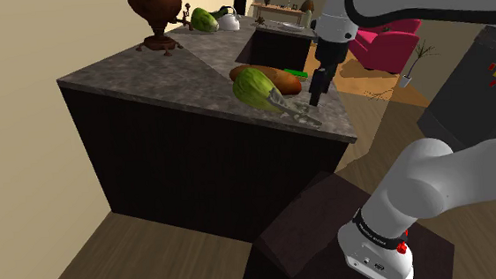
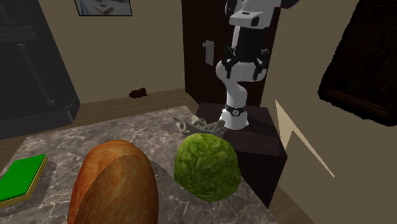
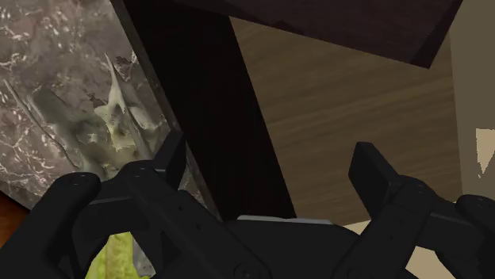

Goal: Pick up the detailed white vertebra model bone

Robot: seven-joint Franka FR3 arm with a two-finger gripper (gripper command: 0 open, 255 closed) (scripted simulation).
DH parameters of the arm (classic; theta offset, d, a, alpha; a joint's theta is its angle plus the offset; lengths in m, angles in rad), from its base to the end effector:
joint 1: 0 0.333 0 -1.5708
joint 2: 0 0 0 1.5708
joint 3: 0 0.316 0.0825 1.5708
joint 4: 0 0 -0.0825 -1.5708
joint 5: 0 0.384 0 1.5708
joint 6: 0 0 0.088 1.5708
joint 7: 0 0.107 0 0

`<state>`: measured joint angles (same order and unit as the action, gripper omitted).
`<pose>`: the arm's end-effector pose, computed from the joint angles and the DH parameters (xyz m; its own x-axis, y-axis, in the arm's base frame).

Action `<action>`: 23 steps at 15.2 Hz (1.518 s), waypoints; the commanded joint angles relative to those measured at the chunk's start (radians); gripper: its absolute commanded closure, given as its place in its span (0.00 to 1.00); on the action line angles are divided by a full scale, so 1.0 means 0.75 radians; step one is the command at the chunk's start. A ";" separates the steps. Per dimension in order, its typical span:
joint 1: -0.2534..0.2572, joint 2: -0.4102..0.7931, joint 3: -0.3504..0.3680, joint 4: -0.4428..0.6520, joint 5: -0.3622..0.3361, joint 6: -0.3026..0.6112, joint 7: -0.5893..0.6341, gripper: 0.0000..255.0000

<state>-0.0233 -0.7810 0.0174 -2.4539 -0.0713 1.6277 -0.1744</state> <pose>0.3096 -0.0080 0.5479 0.9844 0.1656 -0.0592 0.1698 -0.9827 0.0739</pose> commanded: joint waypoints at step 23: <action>0.270 0.333 -0.762 -0.270 -0.138 1.168 -1.178 0.00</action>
<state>0.1757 -0.5417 -0.5486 -2.6495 -0.1765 2.4850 -1.0548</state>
